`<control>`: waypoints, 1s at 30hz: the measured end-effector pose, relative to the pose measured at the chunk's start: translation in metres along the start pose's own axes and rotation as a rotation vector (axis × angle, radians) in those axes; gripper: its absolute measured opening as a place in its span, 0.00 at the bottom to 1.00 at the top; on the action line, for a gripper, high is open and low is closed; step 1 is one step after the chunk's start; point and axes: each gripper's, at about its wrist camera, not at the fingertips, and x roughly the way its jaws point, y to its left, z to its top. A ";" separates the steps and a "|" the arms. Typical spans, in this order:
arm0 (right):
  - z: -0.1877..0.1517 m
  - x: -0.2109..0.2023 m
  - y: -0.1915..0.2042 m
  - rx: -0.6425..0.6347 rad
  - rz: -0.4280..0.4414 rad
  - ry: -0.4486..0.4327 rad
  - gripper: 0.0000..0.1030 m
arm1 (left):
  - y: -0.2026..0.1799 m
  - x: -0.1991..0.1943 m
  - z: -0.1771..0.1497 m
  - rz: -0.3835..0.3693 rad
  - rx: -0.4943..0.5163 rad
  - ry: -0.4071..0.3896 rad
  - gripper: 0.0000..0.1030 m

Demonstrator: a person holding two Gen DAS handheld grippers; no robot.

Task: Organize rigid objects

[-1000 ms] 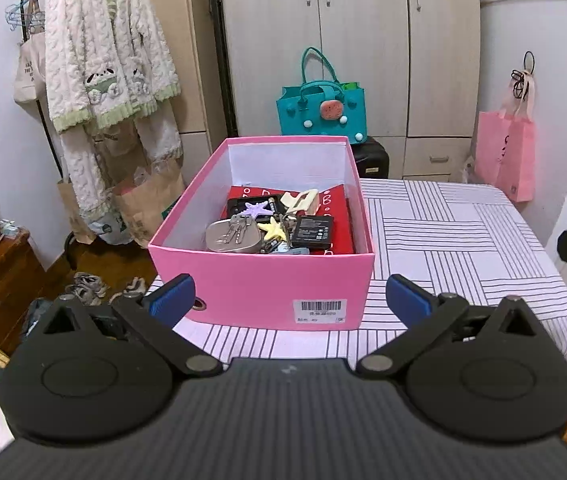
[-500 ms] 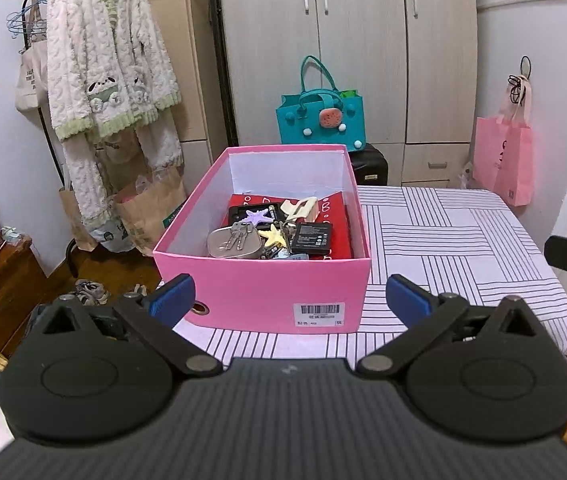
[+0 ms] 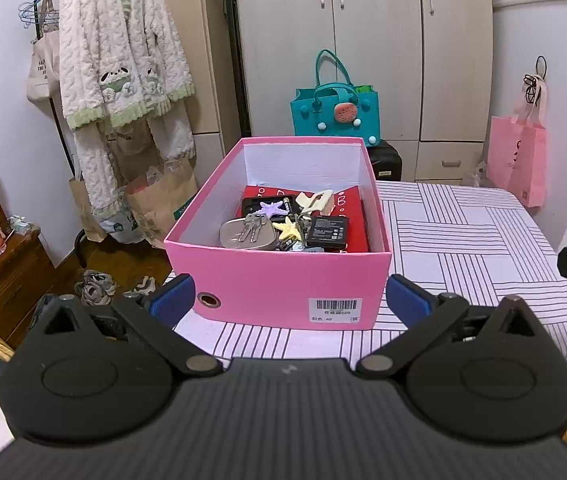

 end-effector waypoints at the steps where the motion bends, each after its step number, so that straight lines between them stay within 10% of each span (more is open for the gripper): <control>1: 0.000 0.000 0.000 0.000 -0.004 0.000 0.93 | 0.000 0.000 0.000 -0.001 0.000 -0.001 1.00; 30: -0.007 0.004 0.002 -0.006 -0.029 -0.027 0.94 | -0.002 0.005 -0.002 0.031 -0.001 -0.034 1.00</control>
